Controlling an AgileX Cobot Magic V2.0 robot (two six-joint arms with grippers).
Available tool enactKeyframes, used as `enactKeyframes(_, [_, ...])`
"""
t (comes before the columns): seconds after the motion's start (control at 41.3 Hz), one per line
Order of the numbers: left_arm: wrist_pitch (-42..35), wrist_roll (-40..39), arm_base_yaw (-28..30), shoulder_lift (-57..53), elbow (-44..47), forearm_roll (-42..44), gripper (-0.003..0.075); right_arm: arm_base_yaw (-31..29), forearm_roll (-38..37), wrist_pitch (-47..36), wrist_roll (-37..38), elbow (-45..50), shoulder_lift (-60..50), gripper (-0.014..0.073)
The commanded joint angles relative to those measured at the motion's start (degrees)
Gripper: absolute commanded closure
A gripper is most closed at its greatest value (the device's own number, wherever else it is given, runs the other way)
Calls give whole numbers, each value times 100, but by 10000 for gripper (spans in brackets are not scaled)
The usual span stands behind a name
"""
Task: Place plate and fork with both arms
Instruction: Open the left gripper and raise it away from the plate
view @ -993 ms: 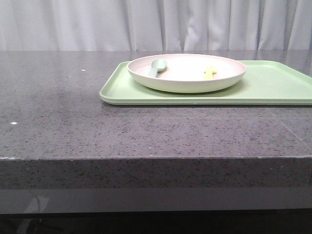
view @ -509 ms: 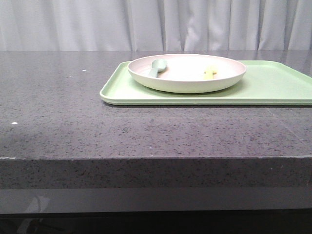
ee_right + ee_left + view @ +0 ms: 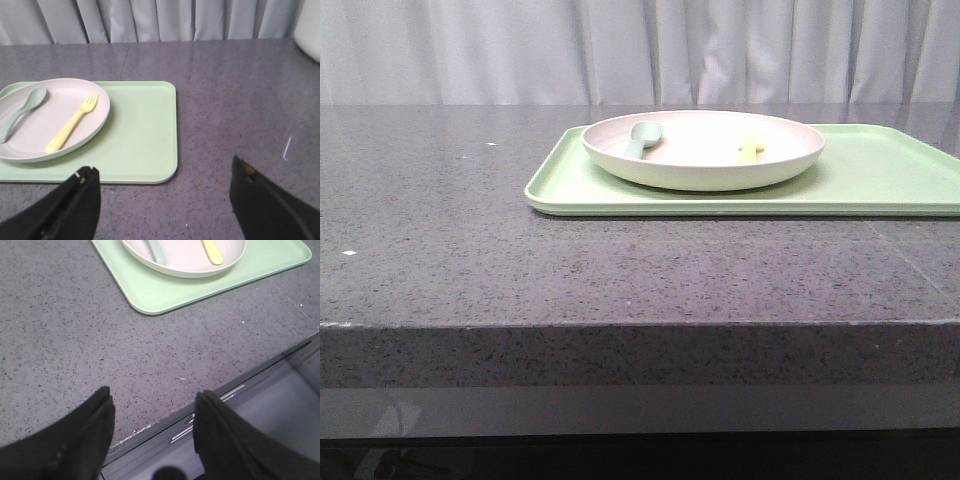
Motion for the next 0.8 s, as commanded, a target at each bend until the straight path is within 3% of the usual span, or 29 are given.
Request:
enactKeyframes(0.0, [-328,32,15,-15,-143,-130,353,111,374,177,-543,-531,408,32])
enactKeyframes(0.097, [-328,32,15,-15,-143,-130,353,324,1142,834,-1605,-929,890,32])
enactKeyframes(0.267, [-350,32,15,-15,-143,-130,353,853,2139,1288,-2497,-1401,1770,32])
enactKeyframes(0.436, [-350,32,15,-15,-143,-130,353,1359,2160,1412,-2541,-1895,2670,41])
enactKeyframes(0.63, [-360,32,15,-15,-143,-130,353,1681,2135,1384,-2529,-2559,3695,235])
enactKeyframes(0.775, [-360,32,15,-15,-143,-130,353,1681,2040,1380,-2167,-3169,4454,251])
